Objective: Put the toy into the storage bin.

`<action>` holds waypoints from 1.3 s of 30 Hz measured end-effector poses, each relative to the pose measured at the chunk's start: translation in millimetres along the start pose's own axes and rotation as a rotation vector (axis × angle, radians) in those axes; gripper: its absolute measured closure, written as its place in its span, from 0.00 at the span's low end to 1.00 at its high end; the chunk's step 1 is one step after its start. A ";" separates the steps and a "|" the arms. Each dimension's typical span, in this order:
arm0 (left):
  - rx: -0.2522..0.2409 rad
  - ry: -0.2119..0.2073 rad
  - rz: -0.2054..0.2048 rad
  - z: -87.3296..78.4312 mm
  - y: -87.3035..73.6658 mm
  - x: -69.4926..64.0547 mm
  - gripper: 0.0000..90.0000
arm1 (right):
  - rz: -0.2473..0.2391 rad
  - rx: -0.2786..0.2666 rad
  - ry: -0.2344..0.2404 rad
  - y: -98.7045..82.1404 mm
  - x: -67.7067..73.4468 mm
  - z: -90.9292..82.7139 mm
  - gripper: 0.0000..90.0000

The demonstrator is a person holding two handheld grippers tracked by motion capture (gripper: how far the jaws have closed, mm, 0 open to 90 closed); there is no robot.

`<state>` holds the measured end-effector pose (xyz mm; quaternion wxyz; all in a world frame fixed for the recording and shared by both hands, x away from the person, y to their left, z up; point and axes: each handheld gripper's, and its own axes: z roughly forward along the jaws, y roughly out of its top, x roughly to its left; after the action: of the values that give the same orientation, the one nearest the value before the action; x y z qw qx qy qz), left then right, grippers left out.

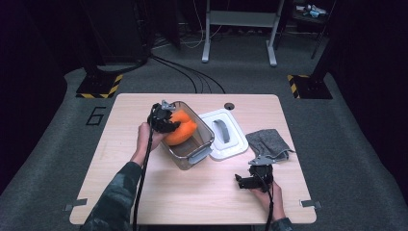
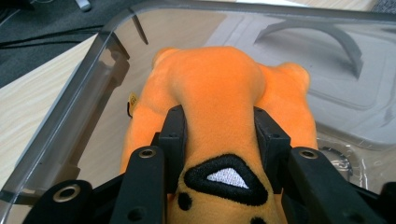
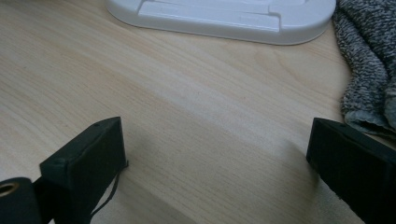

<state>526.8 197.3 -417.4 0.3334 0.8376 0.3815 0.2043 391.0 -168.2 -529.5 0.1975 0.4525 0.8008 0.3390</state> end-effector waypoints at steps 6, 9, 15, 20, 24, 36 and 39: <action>0.022 0.010 -0.004 3.6 -0.4 -0.9 0.68 | 0.000 0.000 0.000 0.0 0.0 0.0 0.04; 0.033 0.015 -0.012 4.2 0.5 -1.3 0.66 | 0.000 0.000 0.000 0.0 0.0 0.0 0.04; 0.073 0.012 -0.023 5.9 2.9 -1.1 0.48 | 0.001 0.000 0.000 0.0 0.1 0.0 0.04; 0.038 0.005 -0.034 0.1 4.2 -1.2 0.33 | 0.001 0.000 0.000 0.0 0.1 -0.1 0.04; -0.005 -0.002 -0.054 -13.2 8.0 1.5 0.25 | 0.000 0.001 0.000 0.0 0.0 -0.1 0.04; -0.093 0.001 -0.072 -58.6 0.6 3.8 0.15 | 0.010 0.000 -0.010 -0.2 0.9 -0.1 0.03; -0.110 -0.005 -0.072 -64.9 -3.3 3.0 0.14 | 0.028 0.003 -0.016 0.0 2.0 0.3 0.02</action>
<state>488.4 227.3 -374.4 0.3870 0.8042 0.3988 0.2107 390.2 -166.4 -529.7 0.1985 0.4665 0.7933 0.3371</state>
